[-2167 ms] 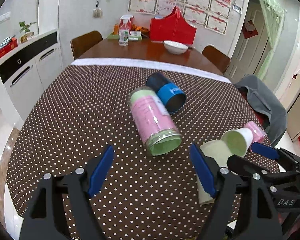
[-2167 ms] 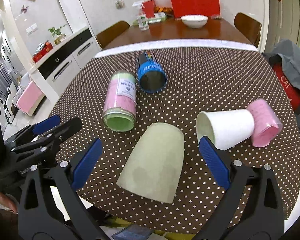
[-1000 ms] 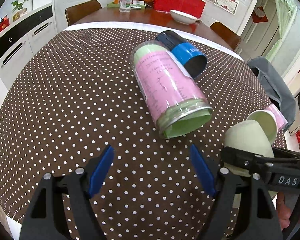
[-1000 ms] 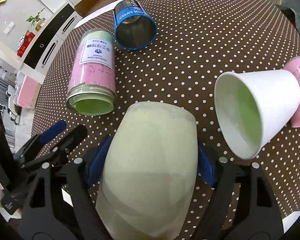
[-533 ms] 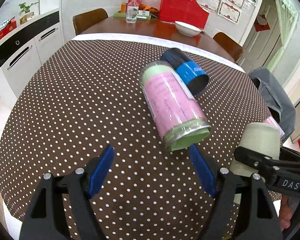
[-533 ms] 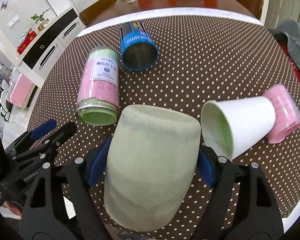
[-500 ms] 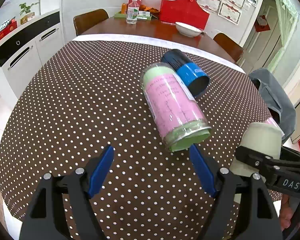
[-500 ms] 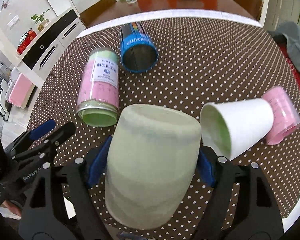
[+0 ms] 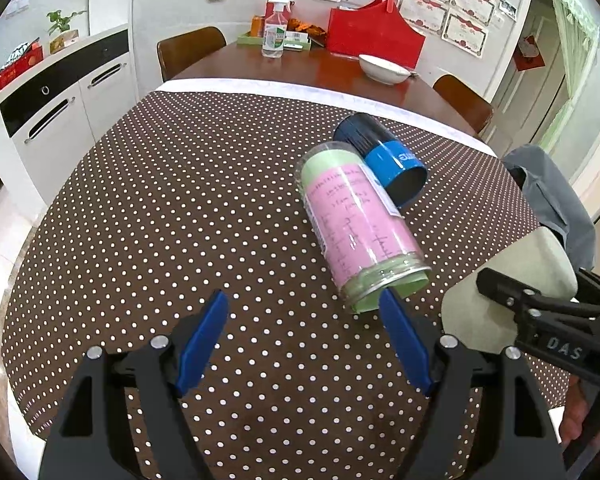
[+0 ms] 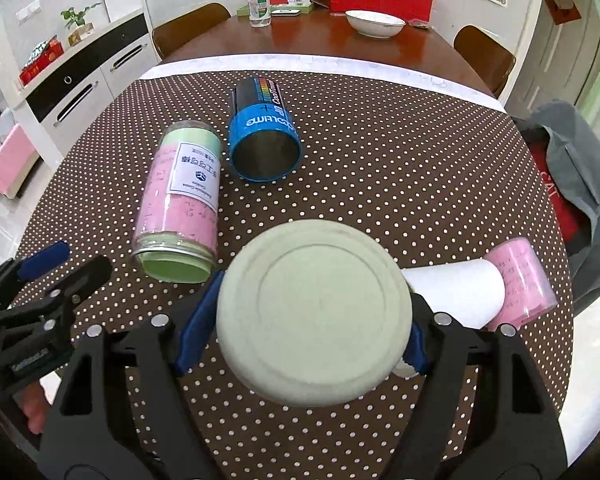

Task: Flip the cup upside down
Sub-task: 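Lower the inverted pale green cup onto the tablecloth with the right gripper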

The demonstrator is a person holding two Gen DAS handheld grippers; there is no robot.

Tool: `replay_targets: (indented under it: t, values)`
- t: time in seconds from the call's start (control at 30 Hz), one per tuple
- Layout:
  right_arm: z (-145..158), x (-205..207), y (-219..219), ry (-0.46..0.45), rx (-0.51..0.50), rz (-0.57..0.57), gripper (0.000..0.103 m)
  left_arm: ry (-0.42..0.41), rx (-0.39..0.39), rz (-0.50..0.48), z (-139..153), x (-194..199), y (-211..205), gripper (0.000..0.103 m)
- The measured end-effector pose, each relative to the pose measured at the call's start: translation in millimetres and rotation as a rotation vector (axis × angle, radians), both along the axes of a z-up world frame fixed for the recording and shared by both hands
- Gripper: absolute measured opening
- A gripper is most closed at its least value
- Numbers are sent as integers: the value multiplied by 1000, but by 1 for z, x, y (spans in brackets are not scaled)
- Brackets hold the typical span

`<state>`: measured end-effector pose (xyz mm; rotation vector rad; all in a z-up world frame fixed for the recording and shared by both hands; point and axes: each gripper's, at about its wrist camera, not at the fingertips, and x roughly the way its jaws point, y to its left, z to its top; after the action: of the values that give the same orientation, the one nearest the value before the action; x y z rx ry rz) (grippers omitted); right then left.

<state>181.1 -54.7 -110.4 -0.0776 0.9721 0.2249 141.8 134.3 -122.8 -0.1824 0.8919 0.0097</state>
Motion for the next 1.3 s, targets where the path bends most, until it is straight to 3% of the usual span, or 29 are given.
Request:
replay_targets:
  t: [0.13, 0.63, 1.3]
  values:
    - [-7, 4, 2, 30, 15, 11, 75, -4, 13, 2, 1, 1, 0, 77]
    - [1, -18, -7, 8, 97, 15, 76, -31, 36, 5, 12, -11, -4, 77]
    - [31, -79, -55, -98, 179, 3, 76, -122, 75, -64, 49, -69, -55, 77]
